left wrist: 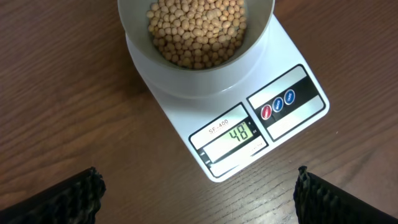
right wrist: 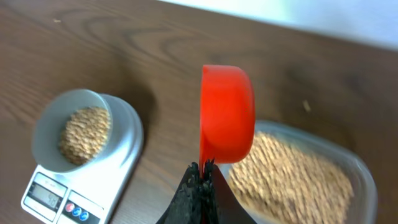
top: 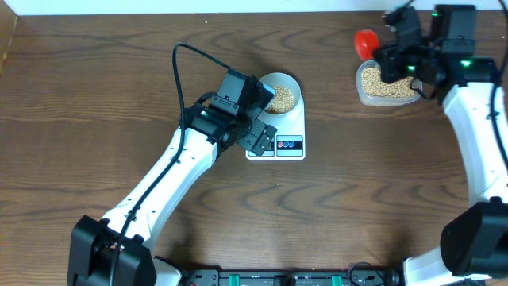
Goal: Scoop item into bowl and weigh 50g on scale
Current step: 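Move the red scoop right back to the soybean tub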
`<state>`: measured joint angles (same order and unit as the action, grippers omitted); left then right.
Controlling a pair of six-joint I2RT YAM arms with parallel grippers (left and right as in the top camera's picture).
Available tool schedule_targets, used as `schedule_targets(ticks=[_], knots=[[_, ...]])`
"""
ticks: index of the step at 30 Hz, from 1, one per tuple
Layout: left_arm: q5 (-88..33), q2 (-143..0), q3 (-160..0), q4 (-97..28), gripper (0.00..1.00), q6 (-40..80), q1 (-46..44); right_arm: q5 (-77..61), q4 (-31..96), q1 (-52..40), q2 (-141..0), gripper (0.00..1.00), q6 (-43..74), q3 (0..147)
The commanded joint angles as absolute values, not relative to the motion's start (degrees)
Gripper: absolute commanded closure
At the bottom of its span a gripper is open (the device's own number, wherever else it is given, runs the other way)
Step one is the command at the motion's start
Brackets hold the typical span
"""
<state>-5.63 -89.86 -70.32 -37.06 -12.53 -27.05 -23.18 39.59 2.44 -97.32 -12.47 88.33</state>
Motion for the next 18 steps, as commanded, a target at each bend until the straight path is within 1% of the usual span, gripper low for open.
schedule_targets(ticks=[1, 6, 10, 18], knots=[[-5.3, -88.9, -70.5, -37.1, 0.00, -13.5, -26.9, -22.4, 42.3, 5.7, -96.7, 0.99, -10.3, 88.8], [-5.3, -88.9, -70.5, -37.1, 0.00, -13.5, -26.9, -15.6, 45.9, 7.9, -96.8, 0.99, -10.3, 88.8], [-5.3, -88.9, -70.5, -37.1, 0.01, -13.5, -26.9, -14.9, 45.7, 7.9, -97.3, 0.99, -10.3, 88.8], [-5.3, -88.9, -70.5, -37.1, 0.00, -13.5, -26.9, -14.9, 45.6, 7.9, -103.1, 0.99, -10.2, 88.8]])
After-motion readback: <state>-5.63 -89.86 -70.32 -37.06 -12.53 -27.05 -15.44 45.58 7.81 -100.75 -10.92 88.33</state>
